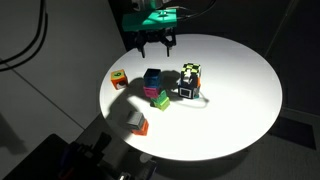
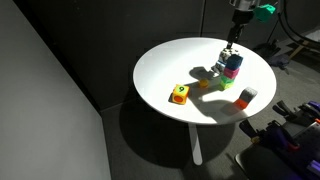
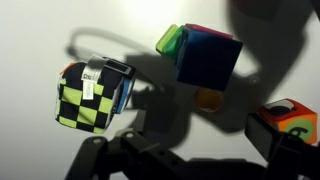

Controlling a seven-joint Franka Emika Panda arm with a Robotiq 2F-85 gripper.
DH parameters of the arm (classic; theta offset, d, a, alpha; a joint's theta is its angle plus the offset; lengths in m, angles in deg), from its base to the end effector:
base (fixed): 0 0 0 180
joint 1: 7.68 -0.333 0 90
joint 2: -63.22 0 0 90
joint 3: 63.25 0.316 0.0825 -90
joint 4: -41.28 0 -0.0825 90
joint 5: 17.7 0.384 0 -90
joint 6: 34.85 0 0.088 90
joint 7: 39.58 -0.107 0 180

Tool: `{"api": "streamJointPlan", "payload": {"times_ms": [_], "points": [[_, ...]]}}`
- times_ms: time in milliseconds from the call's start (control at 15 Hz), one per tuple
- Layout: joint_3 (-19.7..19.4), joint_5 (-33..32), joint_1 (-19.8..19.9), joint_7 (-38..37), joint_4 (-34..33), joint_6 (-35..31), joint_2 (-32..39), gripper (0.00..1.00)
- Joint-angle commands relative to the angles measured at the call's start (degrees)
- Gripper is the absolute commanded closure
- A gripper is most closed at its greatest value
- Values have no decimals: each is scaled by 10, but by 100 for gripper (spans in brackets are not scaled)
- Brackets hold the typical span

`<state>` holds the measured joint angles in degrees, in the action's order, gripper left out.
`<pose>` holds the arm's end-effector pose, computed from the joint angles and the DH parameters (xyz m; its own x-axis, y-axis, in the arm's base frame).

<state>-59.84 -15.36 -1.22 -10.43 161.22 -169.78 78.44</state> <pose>0.5786 -0.0309 0.2951 0.9112 0.4115 0.0178 0.4119 -0.9103 -0.0409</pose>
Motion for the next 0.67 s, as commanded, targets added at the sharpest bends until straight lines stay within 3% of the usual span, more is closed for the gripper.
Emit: {"api": "streamJointPlan", "payload": {"times_ms": [0, 600], "points": [[1, -1, -10, 5, -22, 8, 9, 0], [36, 3, -36, 47, -66, 6, 39, 0]]}}
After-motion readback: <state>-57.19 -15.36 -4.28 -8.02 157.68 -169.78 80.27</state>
